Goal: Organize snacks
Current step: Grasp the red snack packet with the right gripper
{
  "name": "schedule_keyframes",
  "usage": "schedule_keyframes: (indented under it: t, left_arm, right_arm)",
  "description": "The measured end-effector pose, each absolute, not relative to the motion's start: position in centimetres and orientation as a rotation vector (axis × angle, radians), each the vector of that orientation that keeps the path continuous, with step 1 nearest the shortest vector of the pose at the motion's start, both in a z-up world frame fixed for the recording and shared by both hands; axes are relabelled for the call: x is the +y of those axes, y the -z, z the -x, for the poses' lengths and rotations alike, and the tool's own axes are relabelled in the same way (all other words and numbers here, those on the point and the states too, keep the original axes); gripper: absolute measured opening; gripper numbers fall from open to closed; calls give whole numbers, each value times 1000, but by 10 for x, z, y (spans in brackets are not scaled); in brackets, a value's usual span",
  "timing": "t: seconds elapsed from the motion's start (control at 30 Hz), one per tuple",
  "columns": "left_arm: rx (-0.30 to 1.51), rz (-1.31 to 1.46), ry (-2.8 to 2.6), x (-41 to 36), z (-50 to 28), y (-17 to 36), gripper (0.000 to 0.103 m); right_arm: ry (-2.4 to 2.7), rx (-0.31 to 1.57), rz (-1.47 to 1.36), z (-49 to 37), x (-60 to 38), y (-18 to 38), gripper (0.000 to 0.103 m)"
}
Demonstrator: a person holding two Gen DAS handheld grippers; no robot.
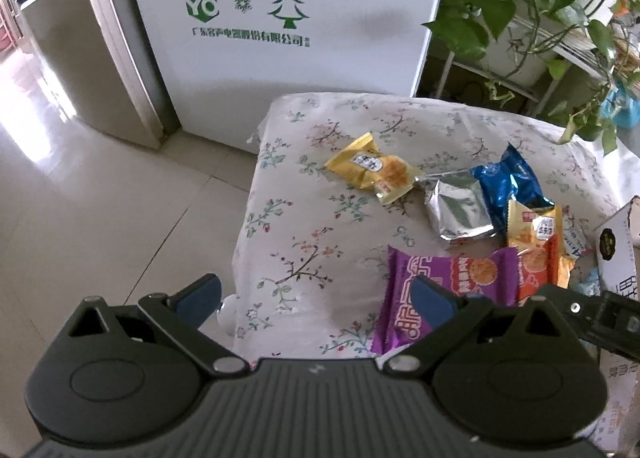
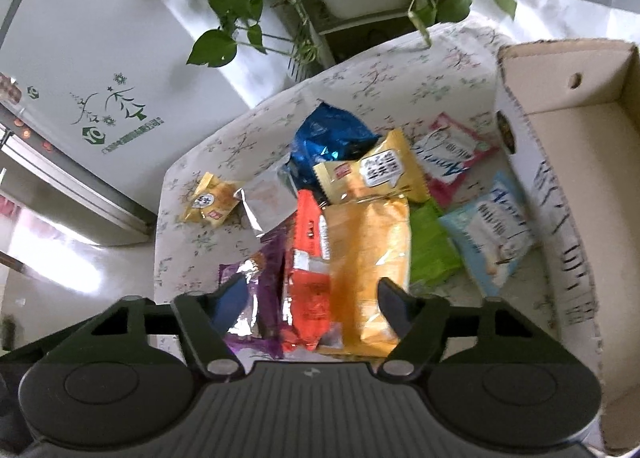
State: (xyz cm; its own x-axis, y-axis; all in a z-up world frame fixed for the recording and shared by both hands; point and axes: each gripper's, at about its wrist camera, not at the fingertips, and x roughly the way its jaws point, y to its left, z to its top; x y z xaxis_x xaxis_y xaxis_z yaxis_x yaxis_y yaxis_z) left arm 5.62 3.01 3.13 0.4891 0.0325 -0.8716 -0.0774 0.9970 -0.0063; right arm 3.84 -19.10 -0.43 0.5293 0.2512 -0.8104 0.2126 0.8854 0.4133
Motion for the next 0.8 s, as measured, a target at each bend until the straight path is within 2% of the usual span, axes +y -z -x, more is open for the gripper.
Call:
schedule_keyframes:
  t: [0.07, 0.2, 0.27, 0.33, 0.8]
  left_arm:
    - [1066, 50, -60, 32, -55, -29, 100]
    - [1079, 49, -38, 31, -55, -25, 100]
    - [1084, 46, -35, 31, -55, -22, 100]
    - [1095, 51, -30, 30, -56, -19, 100]
    - [1138, 91, 65, 10, -57, -3, 100]
  right_arm:
    - [-25, 1032, -518, -42, -189, 10, 59]
    - [-22, 1041, -521, -47, -182, 19, 48]
    - [-29, 1037, -512, -48, -179, 21, 35]
    - [-40, 1040, -517, -47, -178, 23, 31]
    - [-181, 1102, -499, -11, -195, 6, 28]
